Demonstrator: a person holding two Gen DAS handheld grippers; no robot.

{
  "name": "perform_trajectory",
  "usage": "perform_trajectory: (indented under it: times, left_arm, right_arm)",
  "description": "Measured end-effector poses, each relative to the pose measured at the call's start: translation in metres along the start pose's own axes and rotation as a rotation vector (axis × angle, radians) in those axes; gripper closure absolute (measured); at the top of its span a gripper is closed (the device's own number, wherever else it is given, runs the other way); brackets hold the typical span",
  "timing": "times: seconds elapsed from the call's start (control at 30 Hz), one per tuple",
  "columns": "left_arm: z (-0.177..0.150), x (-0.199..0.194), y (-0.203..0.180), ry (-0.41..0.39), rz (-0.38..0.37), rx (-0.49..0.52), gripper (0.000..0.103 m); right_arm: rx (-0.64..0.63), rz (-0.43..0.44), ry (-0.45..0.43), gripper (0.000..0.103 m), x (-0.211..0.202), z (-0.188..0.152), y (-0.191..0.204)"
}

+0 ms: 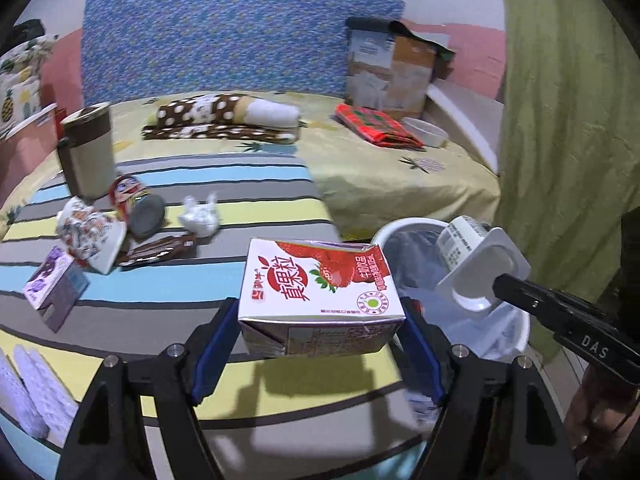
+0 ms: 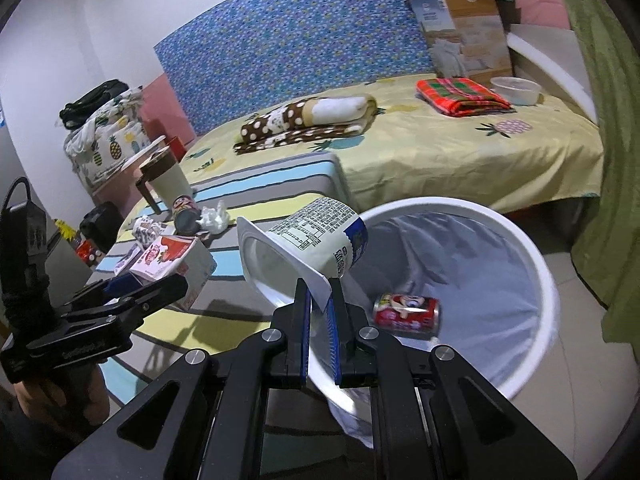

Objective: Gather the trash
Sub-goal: 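Drop the juice carton into the bin with the left tool while the right tool releases the cup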

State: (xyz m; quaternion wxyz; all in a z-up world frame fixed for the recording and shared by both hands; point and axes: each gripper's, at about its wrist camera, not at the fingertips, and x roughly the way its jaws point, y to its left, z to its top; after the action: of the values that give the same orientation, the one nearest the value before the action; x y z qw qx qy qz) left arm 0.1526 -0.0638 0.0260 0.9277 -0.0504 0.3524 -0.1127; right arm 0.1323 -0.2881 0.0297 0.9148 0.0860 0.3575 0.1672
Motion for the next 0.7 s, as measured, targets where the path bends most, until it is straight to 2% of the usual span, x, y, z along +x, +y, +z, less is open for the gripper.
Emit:
perform_trajectory:
  times: [0.37, 0.7]
  left_arm:
    - [-0.004, 0.021, -0.054, 0.040, -0.093, 0.088, 0.024]
    - [-0.004, 0.038, -0.075, 0.071, -0.128, 0.134, 0.024]
  right_arm:
    - [0.047, -0.061, 0.013, 0.093, -0.006, -0.007, -0.025]
    - [0.071, -0.076, 0.035, 0.093, 0.000, -0.014, -0.040]
